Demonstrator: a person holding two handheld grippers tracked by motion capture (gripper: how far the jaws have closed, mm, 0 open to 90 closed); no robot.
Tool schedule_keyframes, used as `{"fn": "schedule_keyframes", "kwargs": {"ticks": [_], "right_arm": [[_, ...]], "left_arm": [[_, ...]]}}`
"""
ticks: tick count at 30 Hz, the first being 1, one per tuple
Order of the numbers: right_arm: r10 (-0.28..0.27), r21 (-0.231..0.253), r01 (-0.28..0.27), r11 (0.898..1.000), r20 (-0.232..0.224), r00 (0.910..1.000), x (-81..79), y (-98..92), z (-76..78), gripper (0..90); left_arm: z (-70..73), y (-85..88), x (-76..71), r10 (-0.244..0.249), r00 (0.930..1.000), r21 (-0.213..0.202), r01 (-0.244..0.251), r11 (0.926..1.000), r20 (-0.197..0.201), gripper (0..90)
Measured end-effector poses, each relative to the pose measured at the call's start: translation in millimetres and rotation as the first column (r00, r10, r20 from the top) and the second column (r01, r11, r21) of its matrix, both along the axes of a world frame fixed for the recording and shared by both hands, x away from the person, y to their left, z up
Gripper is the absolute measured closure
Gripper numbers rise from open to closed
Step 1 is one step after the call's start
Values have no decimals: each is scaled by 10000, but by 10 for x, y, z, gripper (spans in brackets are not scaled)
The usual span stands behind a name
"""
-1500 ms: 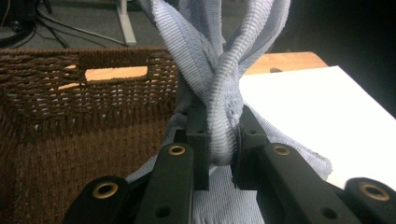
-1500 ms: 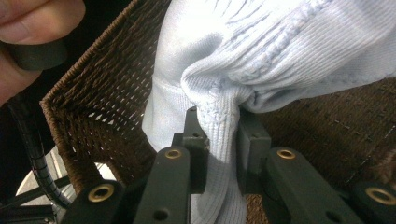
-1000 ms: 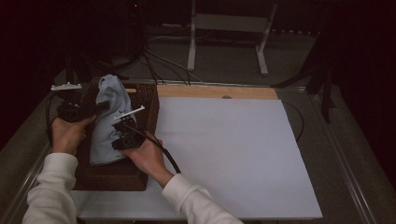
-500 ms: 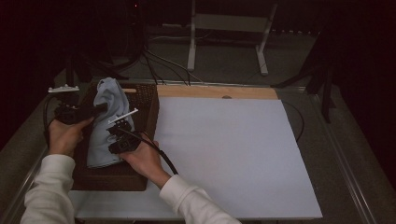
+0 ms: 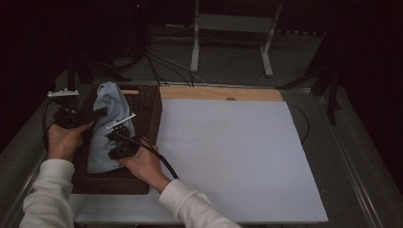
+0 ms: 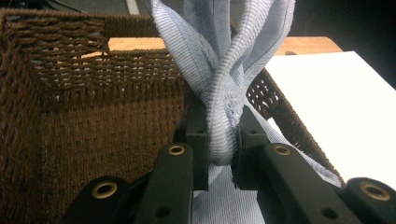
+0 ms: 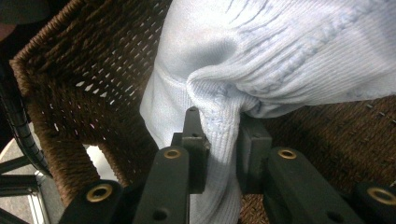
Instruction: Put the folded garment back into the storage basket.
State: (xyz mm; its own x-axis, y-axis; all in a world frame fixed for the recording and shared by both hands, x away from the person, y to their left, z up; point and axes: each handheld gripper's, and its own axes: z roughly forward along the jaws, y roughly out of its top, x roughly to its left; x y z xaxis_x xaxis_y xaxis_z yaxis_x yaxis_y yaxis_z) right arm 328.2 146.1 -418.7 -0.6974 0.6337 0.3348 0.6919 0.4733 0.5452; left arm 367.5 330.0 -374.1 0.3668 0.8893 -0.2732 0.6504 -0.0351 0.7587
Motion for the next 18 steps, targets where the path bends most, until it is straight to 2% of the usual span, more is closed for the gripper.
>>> {"fn": "schedule_keyframes", "kwargs": {"ticks": [12,13,14,15,16,18], "right_arm": [[265,-418,-263,9988,35,9996,-30,35,-44,749],[326,-480,-323,9983,50,9995,-31,40,-44,703],[441,-484,-430,9979,225,9988,-35,42,-43,602],[374,-457,-360,9983,305,9988,-39,40,-36,447],[190,-437,-167,9989,526,9984,-44,38,-20,343],[53,-403,-1,9992,1291,9916,-65,22,14,212]], "left_arm": [[-70,22,12,42,9992,163,-35,9999,-391,794],[-78,21,22,90,9991,168,-83,9998,-414,777],[-78,21,22,90,9991,168,-83,9998,-414,697],[-86,17,43,275,9985,-29,-277,9996,-476,562],[-88,14,51,335,9983,-183,-344,9992,-483,454],[-76,-14,52,657,9974,58,-655,9978,-308,292]]}}
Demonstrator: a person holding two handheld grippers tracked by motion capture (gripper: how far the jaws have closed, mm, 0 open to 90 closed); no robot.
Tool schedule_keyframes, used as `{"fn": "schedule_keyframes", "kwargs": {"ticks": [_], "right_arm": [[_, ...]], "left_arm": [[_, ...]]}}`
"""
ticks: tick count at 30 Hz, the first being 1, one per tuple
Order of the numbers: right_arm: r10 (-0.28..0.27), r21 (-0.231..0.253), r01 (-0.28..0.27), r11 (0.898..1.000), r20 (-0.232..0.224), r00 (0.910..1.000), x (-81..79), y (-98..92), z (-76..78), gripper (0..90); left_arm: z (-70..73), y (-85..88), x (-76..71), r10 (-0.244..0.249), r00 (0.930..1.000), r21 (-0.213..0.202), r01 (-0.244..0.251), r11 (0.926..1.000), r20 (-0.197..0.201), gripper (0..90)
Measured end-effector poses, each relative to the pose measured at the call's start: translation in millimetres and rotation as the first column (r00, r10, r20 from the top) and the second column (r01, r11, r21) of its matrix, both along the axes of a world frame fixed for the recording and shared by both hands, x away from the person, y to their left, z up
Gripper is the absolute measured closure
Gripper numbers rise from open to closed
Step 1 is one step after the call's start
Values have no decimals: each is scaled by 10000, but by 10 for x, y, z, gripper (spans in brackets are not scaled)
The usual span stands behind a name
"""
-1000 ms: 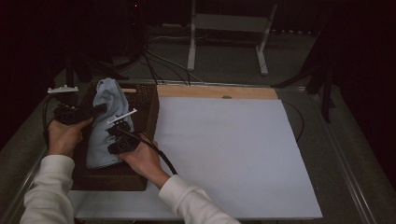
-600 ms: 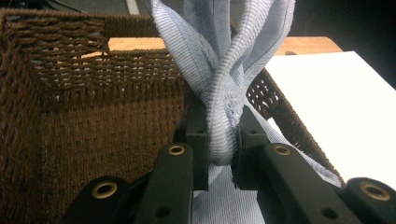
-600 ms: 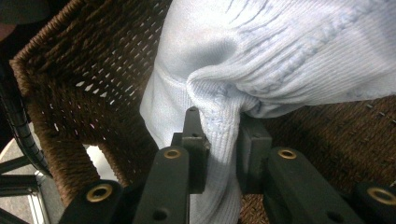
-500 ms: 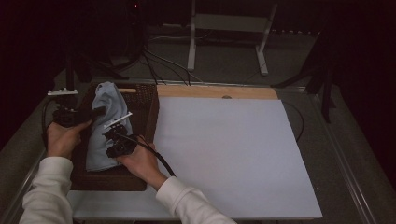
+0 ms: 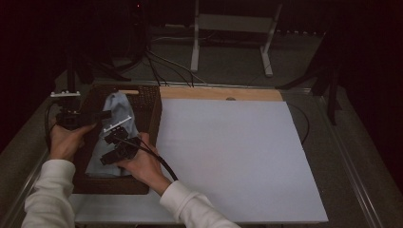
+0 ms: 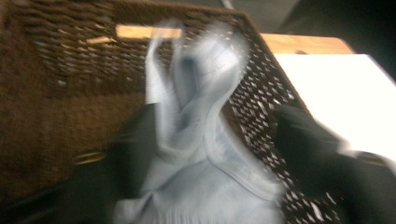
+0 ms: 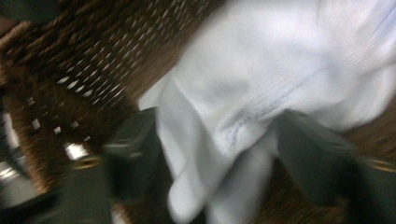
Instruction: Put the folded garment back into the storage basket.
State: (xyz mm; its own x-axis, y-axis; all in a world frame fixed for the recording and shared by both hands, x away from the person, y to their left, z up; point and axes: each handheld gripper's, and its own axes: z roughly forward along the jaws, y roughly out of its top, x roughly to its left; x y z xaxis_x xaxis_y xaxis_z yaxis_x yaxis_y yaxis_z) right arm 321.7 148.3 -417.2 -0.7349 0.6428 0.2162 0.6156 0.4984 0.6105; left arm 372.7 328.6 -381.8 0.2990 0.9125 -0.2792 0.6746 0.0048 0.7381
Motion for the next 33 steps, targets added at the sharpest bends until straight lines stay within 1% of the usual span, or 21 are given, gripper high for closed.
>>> {"fn": "schedule_keyframes", "kwargs": {"ticks": [1,2,3,4,6,8,11,14,15,17,23,29,31,33], "right_arm": [[-83,-23,84,10000,515,9986,-17,-11,14,138],[-86,-51,91,9999,837,9965,-28,-19,22,118],[-28,-136,41,9999,941,9956,-29,-29,30,101],[-23,-155,38,9999,959,9954,-27,-39,38,78],[-57,39,54,10000,940,9956,-18,-67,45,37],[-48,110,38,9999,912,9958,-14,-90,48,36],[-58,181,42,9998,909,9958,-4,-120,43,32],[-73,338,45,9994,813,9967,6,-146,44,31],[-62,371,31,9993,843,9964,9,-154,45,26],[-25,388,-9,9992,888,9960,12,-168,48,25],[-31,596,-17,9982,800,9968,17,-214,67,23],[-14,735,-48,9973,846,9964,25,-262,100,23],[16,785,-80,9969,814,9967,24,-284,113,23],[72,755,-140,9970,891,9960,25,-308,121,23]], "left_arm": [[5,-3,4,109,9999,3,-110,9999,22,237],[11,-3,7,184,9998,-5,-184,9998,22,202],[16,-5,9,307,9995,31,-307,9995,44,171],[21,-6,9,381,9993,19,-381,9993,62,158],[25,-13,12,421,9991,-23,-421,9991,78,127],[25,-29,14,446,9990,41,-447,9990,89,103],[21,-48,20,431,9990,-15,-431,9991,140,71],[19,-66,22,202,9996,-66,-201,9998,190,25],[20,-74,22,170,9996,-41,-169,9998,203,15],[20,-82,21,122,9997,-71,-120,9999,231,8],[31,-100,14,-120,9994,-202,126,9997,309,5],[71,-134,-3,-285,9978,-377,309,9988,604,3],[95,-163,-22,-300,9969,-273,320,9991,724,3],[116,-192,-42,-408,9955,-291,435,9986,861,3]]}}
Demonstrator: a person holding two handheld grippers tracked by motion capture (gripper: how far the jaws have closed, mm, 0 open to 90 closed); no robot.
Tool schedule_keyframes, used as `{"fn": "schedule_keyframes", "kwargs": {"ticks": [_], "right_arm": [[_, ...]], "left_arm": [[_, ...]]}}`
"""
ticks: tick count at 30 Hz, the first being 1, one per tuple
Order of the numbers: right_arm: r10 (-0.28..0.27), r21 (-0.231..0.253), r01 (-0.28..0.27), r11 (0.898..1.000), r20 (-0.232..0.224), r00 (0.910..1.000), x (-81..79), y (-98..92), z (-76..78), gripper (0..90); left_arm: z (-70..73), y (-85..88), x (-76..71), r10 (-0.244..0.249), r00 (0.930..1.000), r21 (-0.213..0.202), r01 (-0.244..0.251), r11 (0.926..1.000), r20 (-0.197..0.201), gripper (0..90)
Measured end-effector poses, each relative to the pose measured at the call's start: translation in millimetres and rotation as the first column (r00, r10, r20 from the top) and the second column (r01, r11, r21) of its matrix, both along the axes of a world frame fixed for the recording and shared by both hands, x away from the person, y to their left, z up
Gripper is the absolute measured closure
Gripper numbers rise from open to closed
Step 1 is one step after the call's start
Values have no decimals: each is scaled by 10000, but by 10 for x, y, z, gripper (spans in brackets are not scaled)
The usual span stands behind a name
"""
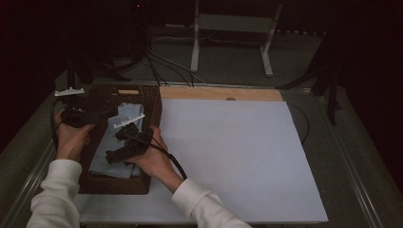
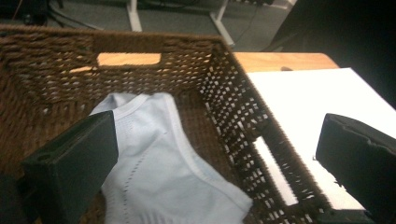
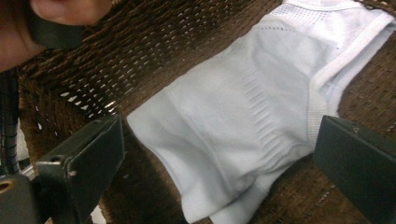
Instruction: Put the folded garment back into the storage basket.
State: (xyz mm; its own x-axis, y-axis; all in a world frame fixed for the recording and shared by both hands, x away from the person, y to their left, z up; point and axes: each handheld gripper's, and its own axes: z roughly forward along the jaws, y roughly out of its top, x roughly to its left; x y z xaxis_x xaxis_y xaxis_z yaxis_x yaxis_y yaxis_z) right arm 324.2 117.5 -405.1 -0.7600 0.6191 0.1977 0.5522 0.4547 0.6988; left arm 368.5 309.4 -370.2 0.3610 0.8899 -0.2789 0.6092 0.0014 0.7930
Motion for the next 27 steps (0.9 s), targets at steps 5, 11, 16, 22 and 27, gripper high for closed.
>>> {"fn": "schedule_keyframes", "kwargs": {"ticks": [5,11,16,22,27], "right_arm": [[-103,59,103,9999,51,9999,25,-75,27,23],[-180,238,177,9996,121,9998,37,-170,77,23],[-259,266,253,9993,223,9994,48,-257,110,23],[-330,320,318,9990,371,9988,63,-364,141,23],[-367,380,349,9987,471,9982,73,-477,164,23]], "left_arm": [[33,-55,-36,-41,9999,168,39,9999,132,3],[44,-144,-92,-113,9997,626,100,9980,216,3],[34,-211,-122,-153,9996,825,132,9965,253,3],[38,-279,-172,-284,9989,922,250,9954,367,3],[50,-314,-232,-287,9979,893,234,9957,578,3]]}}
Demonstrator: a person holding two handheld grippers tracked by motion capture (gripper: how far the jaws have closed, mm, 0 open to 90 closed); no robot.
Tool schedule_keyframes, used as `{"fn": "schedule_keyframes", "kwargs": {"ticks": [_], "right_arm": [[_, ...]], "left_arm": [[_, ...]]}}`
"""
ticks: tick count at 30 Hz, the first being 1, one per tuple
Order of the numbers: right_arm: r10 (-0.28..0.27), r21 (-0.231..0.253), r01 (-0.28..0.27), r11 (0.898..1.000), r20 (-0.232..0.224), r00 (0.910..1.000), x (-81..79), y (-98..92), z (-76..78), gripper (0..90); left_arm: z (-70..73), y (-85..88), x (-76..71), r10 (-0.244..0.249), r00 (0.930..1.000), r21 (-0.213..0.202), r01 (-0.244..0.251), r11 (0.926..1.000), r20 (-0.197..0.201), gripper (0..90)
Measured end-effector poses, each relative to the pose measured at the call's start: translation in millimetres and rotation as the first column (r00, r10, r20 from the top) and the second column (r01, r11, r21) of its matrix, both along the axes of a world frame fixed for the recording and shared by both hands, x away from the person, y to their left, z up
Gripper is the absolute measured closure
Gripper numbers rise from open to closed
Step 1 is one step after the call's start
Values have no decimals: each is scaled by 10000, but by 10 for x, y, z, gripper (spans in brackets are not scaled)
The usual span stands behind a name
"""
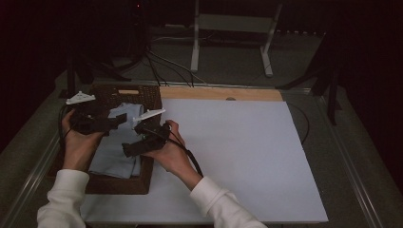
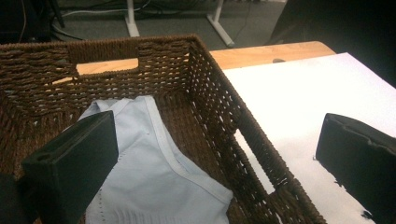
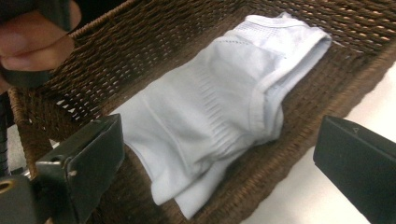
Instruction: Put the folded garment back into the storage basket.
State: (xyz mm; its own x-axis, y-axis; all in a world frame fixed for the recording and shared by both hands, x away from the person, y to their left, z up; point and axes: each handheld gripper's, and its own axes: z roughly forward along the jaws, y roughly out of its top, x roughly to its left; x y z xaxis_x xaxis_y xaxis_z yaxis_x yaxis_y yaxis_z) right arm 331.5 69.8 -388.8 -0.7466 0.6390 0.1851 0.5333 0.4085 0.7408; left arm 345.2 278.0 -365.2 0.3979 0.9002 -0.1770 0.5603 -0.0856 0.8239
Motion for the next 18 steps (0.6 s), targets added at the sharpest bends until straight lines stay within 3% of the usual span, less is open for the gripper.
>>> {"fn": "schedule_keyframes", "kwargs": {"ticks": [3,12,18], "right_arm": [[-79,22,79,10000,43,10000,15,-82,16,23],[-385,100,383,9992,145,9992,42,-288,54,23],[-378,134,375,9992,246,9990,34,-375,51,23]], "left_arm": [[-2,-23,-39,29,10000,-90,-28,10000,92,2],[-24,-132,-116,-180,9997,303,175,9994,154,2],[-36,-199,-158,-339,9989,324,329,9989,319,1]]}}
